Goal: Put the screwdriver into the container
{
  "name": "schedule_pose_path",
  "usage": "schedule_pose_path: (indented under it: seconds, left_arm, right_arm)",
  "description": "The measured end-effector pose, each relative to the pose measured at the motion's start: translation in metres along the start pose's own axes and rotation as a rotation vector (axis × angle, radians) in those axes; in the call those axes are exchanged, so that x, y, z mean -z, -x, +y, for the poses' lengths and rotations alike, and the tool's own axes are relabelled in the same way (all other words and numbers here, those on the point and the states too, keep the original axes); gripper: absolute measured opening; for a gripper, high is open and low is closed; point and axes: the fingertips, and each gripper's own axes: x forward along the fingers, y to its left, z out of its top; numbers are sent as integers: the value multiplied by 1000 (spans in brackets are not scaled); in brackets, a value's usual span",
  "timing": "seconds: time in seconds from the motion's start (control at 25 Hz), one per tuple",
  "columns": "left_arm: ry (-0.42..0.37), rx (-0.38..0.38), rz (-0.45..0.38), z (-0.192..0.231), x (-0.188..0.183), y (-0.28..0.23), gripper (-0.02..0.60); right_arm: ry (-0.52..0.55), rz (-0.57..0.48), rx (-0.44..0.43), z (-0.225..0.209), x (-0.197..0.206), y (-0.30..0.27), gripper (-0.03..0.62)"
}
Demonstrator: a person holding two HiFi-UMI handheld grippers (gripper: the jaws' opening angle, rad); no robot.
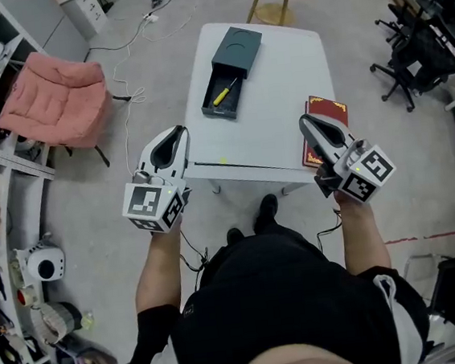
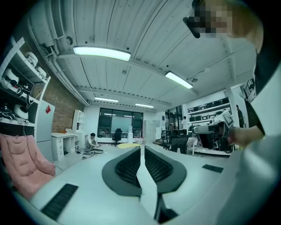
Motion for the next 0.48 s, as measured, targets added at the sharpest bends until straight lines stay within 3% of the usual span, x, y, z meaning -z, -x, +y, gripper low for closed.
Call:
schedule_pose_path:
  seconds: [0.2,0.48]
  left_arm:
    - [16,-1,-12,-12,0,27,41]
    - [16,-46,-18,-23,-10,38,40]
  right_arm:
    - [9,-39,42,23,-6,26,31]
    - [56,-76,72,17,-23,60,29]
